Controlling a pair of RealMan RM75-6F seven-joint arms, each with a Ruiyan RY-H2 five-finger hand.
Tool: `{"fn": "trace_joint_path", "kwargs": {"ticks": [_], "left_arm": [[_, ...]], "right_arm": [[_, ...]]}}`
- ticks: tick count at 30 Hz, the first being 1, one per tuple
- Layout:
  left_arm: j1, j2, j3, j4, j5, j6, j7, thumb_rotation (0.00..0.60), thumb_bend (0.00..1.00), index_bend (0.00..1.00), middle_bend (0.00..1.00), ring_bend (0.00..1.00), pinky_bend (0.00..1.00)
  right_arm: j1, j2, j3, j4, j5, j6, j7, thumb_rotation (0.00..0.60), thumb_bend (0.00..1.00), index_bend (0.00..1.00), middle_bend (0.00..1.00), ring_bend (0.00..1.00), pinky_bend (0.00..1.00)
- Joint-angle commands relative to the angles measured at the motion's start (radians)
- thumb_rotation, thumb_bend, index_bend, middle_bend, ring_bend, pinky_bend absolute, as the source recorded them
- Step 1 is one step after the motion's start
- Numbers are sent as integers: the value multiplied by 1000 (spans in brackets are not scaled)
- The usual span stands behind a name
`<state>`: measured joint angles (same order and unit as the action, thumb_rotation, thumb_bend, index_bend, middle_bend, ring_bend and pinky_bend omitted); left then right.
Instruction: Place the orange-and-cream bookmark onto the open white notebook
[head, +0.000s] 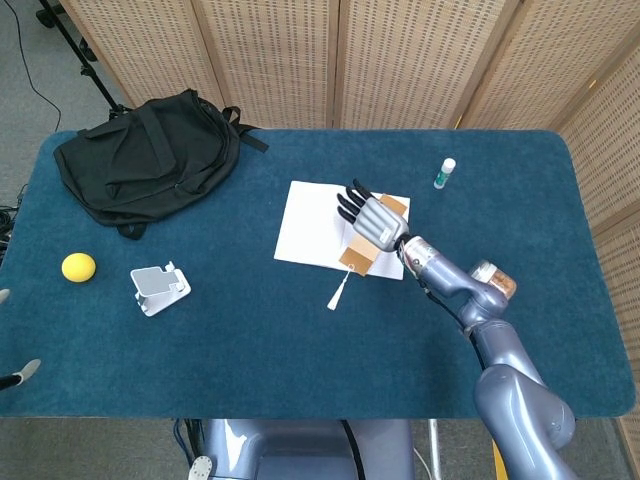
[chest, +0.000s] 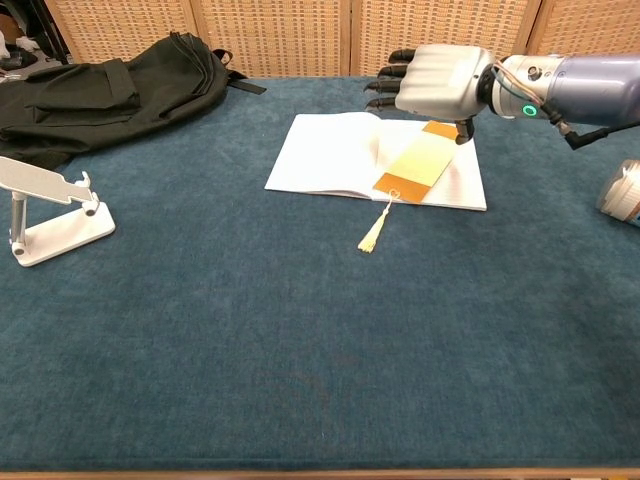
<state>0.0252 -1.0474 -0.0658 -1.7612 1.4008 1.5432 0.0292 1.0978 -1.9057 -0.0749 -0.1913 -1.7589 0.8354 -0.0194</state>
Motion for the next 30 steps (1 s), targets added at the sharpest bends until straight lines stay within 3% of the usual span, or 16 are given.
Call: {"fn": "trace_joint_path", "kwargs": {"ticks": [1, 3, 6, 8, 10, 14, 18, 24, 30], "left_arm": [[-1, 2, 1, 0, -2, -3, -5, 600, 0, 0, 0, 0, 0], [-1, 4, 2, 0, -1, -6, -12, 600, 0, 0, 0, 0, 0], [-2, 8, 2, 1, 1, -8, -23, 600, 0, 0, 0, 0, 0], [-3, 9, 2, 2, -1, -10, -30, 600, 0, 0, 0, 0, 0], [-4, 10, 2, 0, -4, -16, -38, 600, 0, 0, 0, 0, 0], [-10, 14, 4, 2, -1, -28, -45, 600, 0, 0, 0, 0, 0], [-14, 18, 11, 2, 7, -39, -54, 600, 0, 0, 0, 0, 0], [-16, 23, 17, 5, 16, -45, -68, 600, 0, 0, 0, 0, 0], [-17, 27, 19, 5, 19, -45, -78, 600, 0, 0, 0, 0, 0]], "right_arm": [[-14, -7, 45, -7, 52, 25, -7, 600, 40, 0, 0, 0, 55], [-25, 6, 89, -61, 105, 29, 73, 600, 181, 0, 0, 0, 55], [-49, 39, 161, -189, 193, 12, 233, 600, 534, 10, 2, 0, 83], [-62, 80, 194, -296, 241, -30, 316, 600, 853, 37, 29, 0, 152], [-74, 127, 221, -405, 286, -79, 376, 600, 991, 68, 65, 5, 188], [-100, 227, 253, -595, 367, -165, 394, 600, 1000, 109, 99, 32, 198], [-125, 305, 270, -726, 468, -237, 288, 600, 1000, 111, 93, 34, 198], [-135, 339, 291, -785, 667, -290, 88, 600, 1000, 111, 75, 34, 198], [-137, 319, 276, -756, 827, -270, -89, 600, 1000, 111, 75, 33, 198]]}}
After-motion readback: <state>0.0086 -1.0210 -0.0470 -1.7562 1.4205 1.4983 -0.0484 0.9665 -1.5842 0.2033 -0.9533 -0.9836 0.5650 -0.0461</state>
